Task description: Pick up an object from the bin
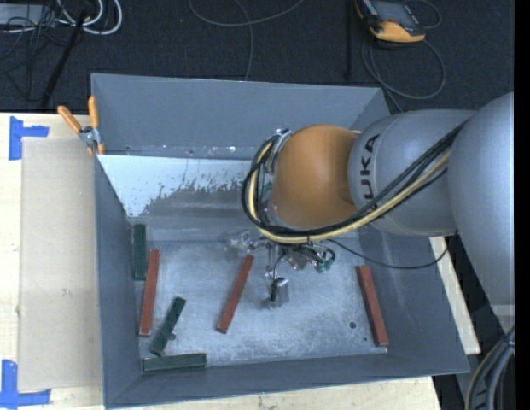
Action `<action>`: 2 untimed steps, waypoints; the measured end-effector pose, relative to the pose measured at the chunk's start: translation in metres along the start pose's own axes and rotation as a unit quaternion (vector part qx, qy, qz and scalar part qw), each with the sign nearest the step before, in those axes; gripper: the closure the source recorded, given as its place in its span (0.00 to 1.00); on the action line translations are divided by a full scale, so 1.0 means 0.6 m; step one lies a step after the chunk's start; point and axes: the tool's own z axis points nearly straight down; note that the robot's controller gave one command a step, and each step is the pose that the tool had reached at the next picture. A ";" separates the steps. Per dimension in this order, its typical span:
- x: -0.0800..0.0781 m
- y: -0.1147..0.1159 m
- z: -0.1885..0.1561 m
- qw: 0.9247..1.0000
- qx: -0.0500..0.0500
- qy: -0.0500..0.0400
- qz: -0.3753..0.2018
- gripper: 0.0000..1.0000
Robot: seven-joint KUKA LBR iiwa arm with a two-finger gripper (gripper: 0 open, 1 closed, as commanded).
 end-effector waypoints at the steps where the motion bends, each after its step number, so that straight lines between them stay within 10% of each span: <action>1: -0.016 0.046 0.030 0.991 -0.001 0.001 -0.135 0.00; 2: -0.015 0.045 0.029 0.991 -0.001 0.001 -0.133 1.00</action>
Offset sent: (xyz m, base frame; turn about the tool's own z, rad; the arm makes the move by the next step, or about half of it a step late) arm -0.0056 0.0278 -0.0167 -0.2718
